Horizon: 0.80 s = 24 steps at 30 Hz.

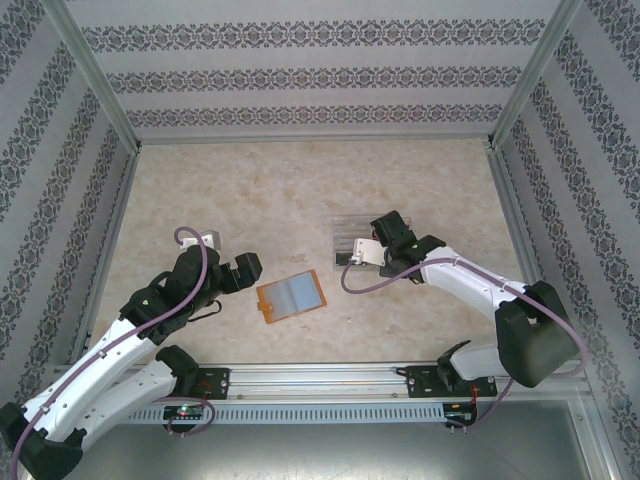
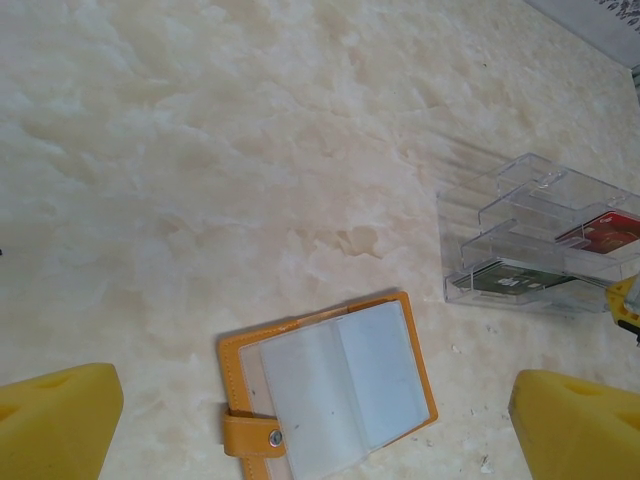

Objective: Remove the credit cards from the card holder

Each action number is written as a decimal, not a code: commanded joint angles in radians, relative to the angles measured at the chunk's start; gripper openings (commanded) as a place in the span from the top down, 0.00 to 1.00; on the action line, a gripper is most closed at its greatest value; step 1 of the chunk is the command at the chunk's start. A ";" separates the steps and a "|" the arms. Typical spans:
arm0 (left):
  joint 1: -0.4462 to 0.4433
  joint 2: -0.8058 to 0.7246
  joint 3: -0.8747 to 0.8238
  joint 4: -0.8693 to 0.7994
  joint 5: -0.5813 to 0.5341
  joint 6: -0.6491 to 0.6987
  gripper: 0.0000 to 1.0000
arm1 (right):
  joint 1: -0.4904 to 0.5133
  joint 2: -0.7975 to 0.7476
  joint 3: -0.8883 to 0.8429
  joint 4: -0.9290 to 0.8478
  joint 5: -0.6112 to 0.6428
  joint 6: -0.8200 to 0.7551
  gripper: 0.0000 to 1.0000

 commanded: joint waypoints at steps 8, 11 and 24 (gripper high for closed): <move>0.020 -0.010 -0.015 -0.019 -0.012 0.000 0.00 | 0.027 0.038 0.093 -0.073 -0.004 -0.020 1.00; 0.022 -0.011 -0.013 -0.021 -0.010 0.001 0.00 | 0.027 0.054 0.089 -0.063 -0.003 -0.021 1.00; 0.028 -0.016 -0.012 -0.023 0.000 0.003 0.00 | -0.022 0.039 0.040 -0.037 -0.012 -0.035 1.00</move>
